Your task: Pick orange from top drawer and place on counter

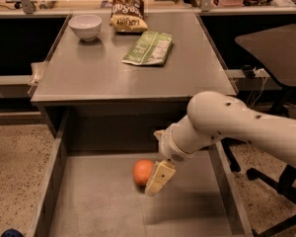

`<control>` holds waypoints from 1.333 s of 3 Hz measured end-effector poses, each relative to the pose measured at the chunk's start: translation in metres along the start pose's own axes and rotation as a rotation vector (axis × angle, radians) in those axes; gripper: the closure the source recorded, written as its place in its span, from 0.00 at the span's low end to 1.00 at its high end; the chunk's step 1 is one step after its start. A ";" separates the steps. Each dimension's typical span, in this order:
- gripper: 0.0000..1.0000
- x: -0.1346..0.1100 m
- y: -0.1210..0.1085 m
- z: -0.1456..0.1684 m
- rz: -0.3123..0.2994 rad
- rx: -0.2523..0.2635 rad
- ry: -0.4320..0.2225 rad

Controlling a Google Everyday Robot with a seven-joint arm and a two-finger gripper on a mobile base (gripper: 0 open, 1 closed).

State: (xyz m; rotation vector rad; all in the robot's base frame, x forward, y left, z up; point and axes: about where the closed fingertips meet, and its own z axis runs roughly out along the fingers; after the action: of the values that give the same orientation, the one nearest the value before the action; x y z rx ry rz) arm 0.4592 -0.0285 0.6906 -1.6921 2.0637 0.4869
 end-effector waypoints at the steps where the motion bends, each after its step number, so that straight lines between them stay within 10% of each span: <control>1: 0.00 0.010 -0.001 0.023 -0.071 0.006 0.081; 3: 0.00 0.020 0.005 0.063 -0.158 -0.058 0.056; 4: 0.18 0.029 0.005 0.079 -0.168 -0.083 0.038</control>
Offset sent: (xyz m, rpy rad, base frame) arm -0.0010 0.0143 -0.0698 -0.0251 -0.0401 0.2076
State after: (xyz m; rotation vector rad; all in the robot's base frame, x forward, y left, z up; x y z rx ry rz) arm 0.4578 -0.0111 0.6081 -1.9173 1.9298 0.4952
